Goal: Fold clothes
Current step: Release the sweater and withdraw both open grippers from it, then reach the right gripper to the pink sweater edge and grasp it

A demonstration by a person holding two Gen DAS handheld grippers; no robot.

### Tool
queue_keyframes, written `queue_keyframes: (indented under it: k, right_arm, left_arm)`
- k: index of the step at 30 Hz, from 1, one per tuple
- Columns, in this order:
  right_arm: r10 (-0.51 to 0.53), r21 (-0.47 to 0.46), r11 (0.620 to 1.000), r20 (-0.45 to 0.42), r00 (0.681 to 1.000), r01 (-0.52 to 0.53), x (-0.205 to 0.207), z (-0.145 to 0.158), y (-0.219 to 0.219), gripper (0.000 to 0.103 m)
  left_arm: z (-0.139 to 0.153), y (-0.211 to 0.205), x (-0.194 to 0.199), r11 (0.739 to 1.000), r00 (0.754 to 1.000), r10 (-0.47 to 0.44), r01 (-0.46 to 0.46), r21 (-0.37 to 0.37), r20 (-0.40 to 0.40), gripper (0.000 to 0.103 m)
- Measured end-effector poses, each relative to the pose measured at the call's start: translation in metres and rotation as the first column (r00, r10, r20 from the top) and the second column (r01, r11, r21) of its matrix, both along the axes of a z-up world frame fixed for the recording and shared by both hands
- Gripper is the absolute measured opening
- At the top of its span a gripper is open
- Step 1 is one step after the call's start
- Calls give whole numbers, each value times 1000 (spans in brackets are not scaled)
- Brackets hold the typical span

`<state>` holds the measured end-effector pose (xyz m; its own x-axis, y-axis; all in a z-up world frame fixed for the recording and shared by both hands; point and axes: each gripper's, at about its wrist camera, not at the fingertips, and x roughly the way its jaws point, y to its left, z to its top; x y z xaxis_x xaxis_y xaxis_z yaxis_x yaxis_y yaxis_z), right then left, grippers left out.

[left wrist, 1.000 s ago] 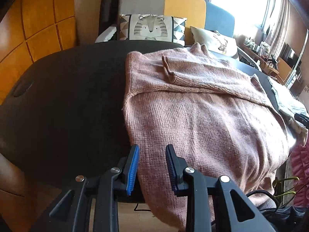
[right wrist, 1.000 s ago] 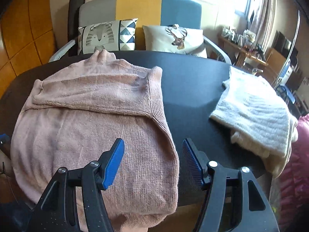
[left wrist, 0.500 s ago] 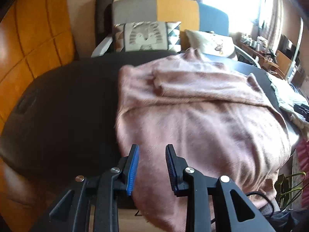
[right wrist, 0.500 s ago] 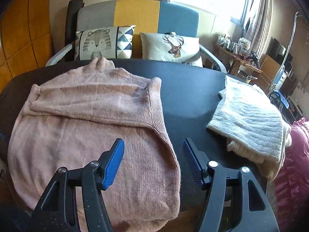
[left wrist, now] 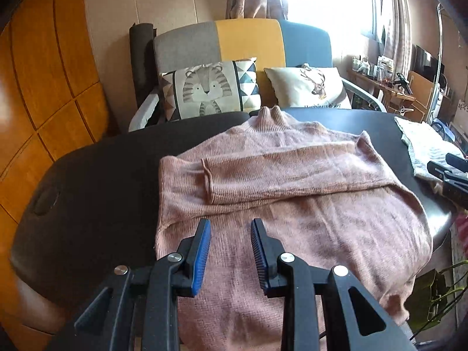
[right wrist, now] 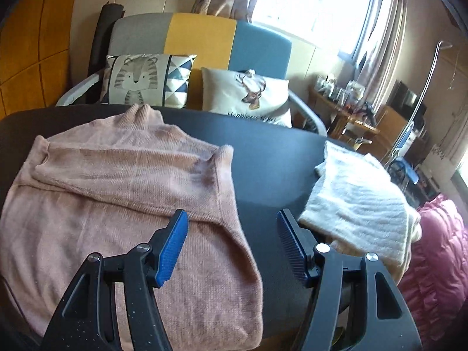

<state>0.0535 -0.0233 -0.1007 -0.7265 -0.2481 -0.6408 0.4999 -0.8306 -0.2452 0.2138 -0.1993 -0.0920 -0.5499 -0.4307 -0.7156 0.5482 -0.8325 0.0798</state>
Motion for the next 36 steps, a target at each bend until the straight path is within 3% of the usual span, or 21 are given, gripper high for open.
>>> queue_keyframes:
  k: [4, 9, 22, 30, 33, 36]
  right_arm:
    - [-3, 11, 1000, -33, 999, 4, 0, 3, -1, 66]
    - [7, 2, 1000, -7, 1000, -7, -3, 0, 2, 66]
    - [116, 78, 989, 79, 990, -122, 25, -21, 1, 66]
    - [143, 95, 984, 103, 984, -153, 36, -26, 1, 66]
    - [171, 71, 981, 146, 974, -183, 39, -29, 6, 66]
    - [242, -20, 969, 236, 941, -244, 38, -34, 22, 66]
  left_arm:
    - [7, 1, -6, 1000, 1000, 16, -16, -17, 0, 28]
    - [6, 2, -9, 1000, 1000, 22, -22, -12, 6, 28]
    - [-45, 17, 16, 995, 987, -56, 43, 90, 149, 28]
    - [-52, 10, 36, 994, 989, -18, 2, 108, 148, 28]
    - [-55, 7, 44, 991, 991, -21, 2, 136, 133, 28]
    - [-57, 2, 57, 981, 994, -46, 26, 193, 97, 28]
